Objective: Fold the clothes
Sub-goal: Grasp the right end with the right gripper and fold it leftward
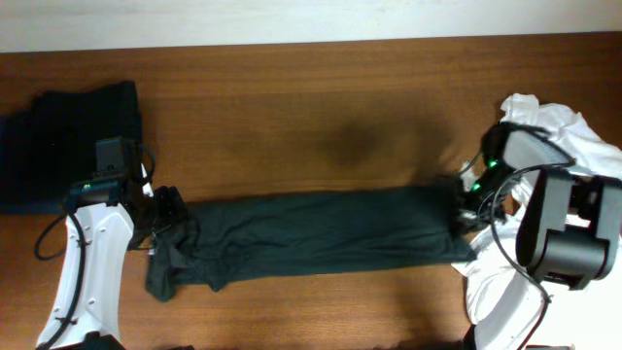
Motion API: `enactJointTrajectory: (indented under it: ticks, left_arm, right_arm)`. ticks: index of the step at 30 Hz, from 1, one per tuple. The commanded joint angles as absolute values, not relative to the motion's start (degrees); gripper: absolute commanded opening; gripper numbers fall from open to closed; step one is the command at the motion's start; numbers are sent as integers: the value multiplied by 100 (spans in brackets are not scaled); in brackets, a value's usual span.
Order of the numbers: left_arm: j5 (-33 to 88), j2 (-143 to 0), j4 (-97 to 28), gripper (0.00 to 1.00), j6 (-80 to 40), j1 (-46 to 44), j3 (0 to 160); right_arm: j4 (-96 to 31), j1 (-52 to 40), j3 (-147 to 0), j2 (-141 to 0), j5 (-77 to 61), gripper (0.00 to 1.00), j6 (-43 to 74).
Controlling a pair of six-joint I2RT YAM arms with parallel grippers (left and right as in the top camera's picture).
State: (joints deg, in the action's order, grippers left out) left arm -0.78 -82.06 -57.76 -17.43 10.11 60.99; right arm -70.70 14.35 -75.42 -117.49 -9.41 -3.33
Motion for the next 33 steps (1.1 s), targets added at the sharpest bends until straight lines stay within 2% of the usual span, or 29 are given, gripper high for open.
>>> enactJointTrajectory:
  ticks: [1,5,8,9,12,15,19,20,22,23,24,26,30,33]
  left_arm:
    - [-16,-8206,-5776,77,-1778,1028,6156]
    - [-19,-8206,-5774,77,-1778,1028,6154]
    - [-16,-8206,-5774,77,-1778,1028,6154]
    - [-16,-8206,-5774,77,-1778,1028,6156]
    - [-16,-8206,-5774,77,-1778,1028,6154]
    - [-16,-8206,-5776,77,-1778,1028,6154]
    - [-16,-8206,-5774,77,-1778,1028,6156]
    - [-16,-8206,-5774,77,-1778,1028,6156]
    - [-16,-8206,-5774,77,-1778,1028,6156]
    - [-16,-8206,-5776,77,-1778,1028,6156]
    - [-16,-8206,-5776,77,-1778,1028,6154]
    - [-16,-8206,-5776,77,-1778,1028,6154]
    - [-14,-8211,-5813,83,-1774,1028,6154]
    - [-12,-8239,-5813,83,-1776,1028,6154]
  right_arm:
    - [-7642,1815,-8624,-11808,-331,4,-75]
    - [-8418,1391,-9452,-11719,-228,4,-104]
    - [-8718,-36,-9445,-11559,-263,4,-78]
    - [-8770,-862,-9406,-11559,-276,4,73]
    - [-8742,-2001,-9341,-11561,-279,4,397]
    - [-8534,-2744,-9317,-11566,-342,4,836]
    - [-8460,-3052,-9317,-11566,-600,5,867]
    - [-8427,-3107,-9317,-11566,-600,9,869]
    - [-8298,-3155,-9317,-11566,-794,23,869]
    - [-8099,-3155,-9317,-11566,-1151,47,867]
    - [-8012,-3155,-9317,-11566,-1203,50,867]
    - [-7968,-3148,-9317,-11566,-1190,51,867]
    - [-7900,-3144,-9317,-11566,-969,51,961]
    - [-7140,-3151,-9317,-11686,-967,51,1000]
